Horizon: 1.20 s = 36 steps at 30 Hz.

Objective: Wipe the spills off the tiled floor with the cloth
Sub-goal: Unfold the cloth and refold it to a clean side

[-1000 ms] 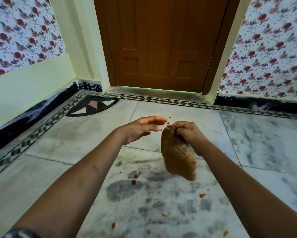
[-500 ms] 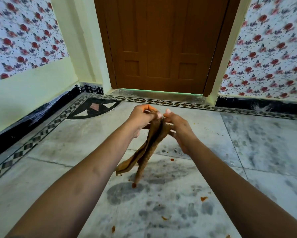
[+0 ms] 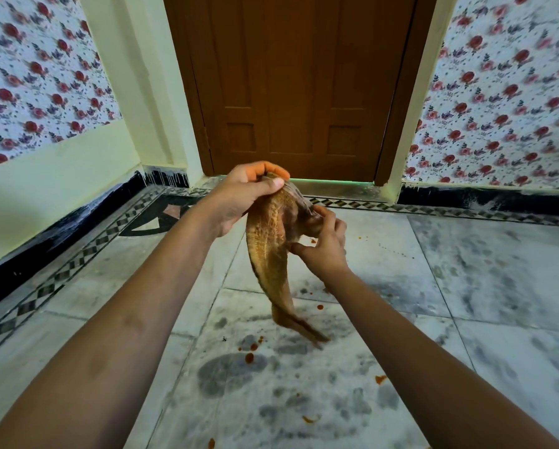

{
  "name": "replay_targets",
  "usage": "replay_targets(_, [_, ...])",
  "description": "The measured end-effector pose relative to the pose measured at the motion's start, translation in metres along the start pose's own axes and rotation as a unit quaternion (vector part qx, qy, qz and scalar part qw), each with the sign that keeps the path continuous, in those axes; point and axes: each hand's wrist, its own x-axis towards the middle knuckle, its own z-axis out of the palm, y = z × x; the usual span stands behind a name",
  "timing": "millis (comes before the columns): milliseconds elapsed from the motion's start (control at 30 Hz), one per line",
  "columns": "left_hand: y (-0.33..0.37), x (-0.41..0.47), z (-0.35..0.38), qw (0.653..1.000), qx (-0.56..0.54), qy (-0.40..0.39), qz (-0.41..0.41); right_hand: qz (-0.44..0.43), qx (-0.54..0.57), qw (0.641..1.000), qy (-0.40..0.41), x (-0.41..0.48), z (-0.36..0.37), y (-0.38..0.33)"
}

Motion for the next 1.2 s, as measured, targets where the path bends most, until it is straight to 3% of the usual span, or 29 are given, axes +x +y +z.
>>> replay_targets(100, [0.0, -0.003, -0.007, 0.999, -0.028, -0.038, -0.004, 0.006, -0.002, 1.0, -0.022, -0.001, -0.01, 0.002])
replay_targets(267, [-0.009, -0.008, -0.014, 0.994, -0.038, -0.084, -0.053, -0.022, -0.021, 0.99, -0.139, -0.004, -0.016, 0.002])
replay_targets(367, [-0.01, -0.01, -0.019, 0.994, -0.018, -0.087, -0.065, 0.016, 0.018, 0.98, -0.196, -0.007, -0.016, 0.005])
replay_targets(667, [-0.029, -0.016, -0.061, 0.988, 0.043, -0.067, -0.134, 0.016, -0.09, 0.99, -0.105, 0.006, -0.051, 0.027])
replay_targets(800, [-0.028, -0.016, -0.075, 0.98, 0.102, -0.087, -0.149, 0.044, 0.043, 0.992, -0.11, 0.003, -0.065, 0.029])
replay_targets(933, [-0.029, -0.016, -0.075, 0.98, 0.122, -0.041, -0.149, 0.09, 0.233, 0.962, -0.108, 0.0, -0.071, 0.024])
replay_targets(1200, [-0.037, -0.009, -0.061, 0.987, 0.092, 0.024, -0.131, 0.134, 0.246, 0.96, 0.008, 0.003, -0.065, 0.011])
